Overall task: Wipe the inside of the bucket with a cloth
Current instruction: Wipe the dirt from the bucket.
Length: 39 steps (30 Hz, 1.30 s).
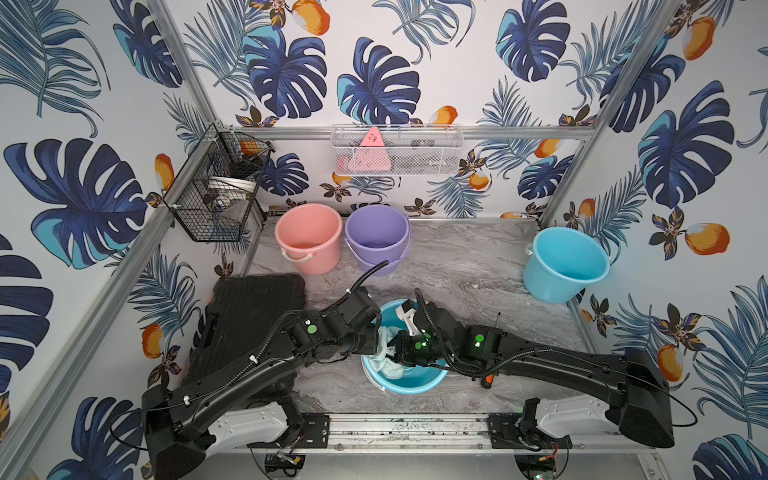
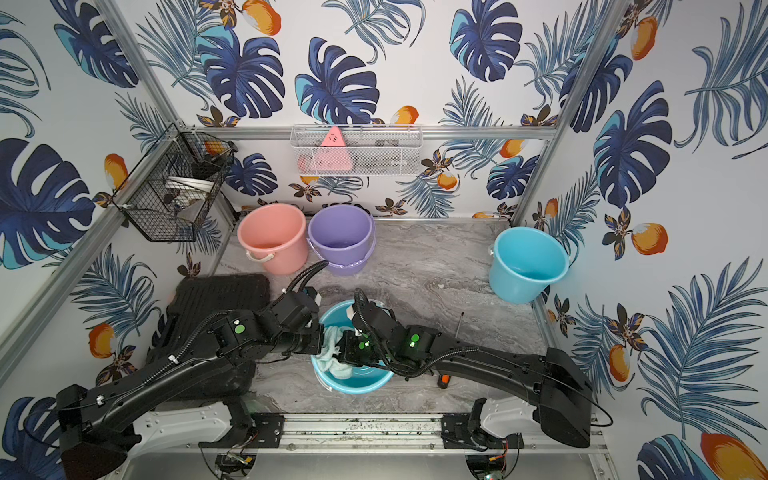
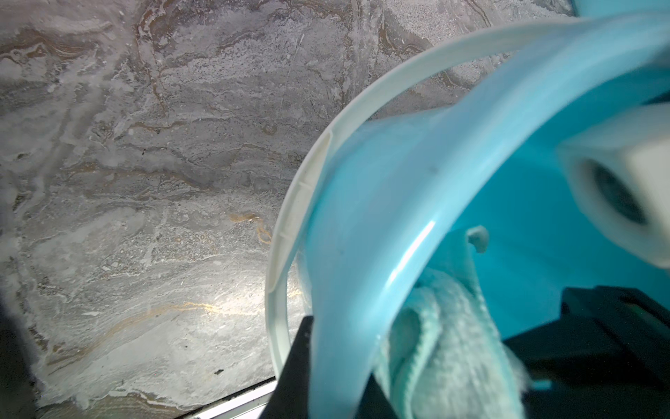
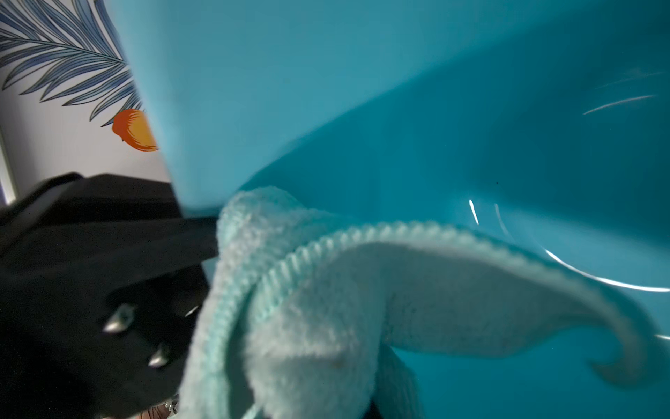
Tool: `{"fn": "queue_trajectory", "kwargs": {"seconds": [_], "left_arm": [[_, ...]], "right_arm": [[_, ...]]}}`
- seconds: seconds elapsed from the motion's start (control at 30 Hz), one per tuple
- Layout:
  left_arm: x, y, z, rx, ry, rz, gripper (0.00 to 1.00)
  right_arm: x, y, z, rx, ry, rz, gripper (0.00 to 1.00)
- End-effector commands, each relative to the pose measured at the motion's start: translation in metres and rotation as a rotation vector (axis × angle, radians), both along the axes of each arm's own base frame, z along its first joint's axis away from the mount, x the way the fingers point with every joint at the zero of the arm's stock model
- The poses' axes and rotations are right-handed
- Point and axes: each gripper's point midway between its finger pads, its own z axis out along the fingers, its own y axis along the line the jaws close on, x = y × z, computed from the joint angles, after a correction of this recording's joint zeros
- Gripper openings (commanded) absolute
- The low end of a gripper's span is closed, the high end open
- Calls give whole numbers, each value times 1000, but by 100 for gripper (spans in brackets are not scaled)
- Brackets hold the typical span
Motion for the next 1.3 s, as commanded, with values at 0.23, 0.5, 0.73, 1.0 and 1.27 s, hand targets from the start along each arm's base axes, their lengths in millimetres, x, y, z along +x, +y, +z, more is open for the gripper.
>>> {"fn": "queue_trajectory", "kwargs": {"seconds": [0.23,0.5,0.73,1.0,1.27], "left_arm": [[8,-8,7,-36,-36,6,0],[8,-7,6,-32,-36,8,0],[7,-8,5,-42,-32,10,0],[5,-4,4,-32,-31,12,0],[3,-2,2,-32,-28,14,0]], "right_arm": [[25,-11,-59,-138,-45,-122,0],[40,-16,-97,-293,-115,-125,0],[46,-23,-132,-420,-140,-105,0],[45,-22,-98,-381,-221,-57,0],[35,-26,-30,-241,-361,7,0]]}}
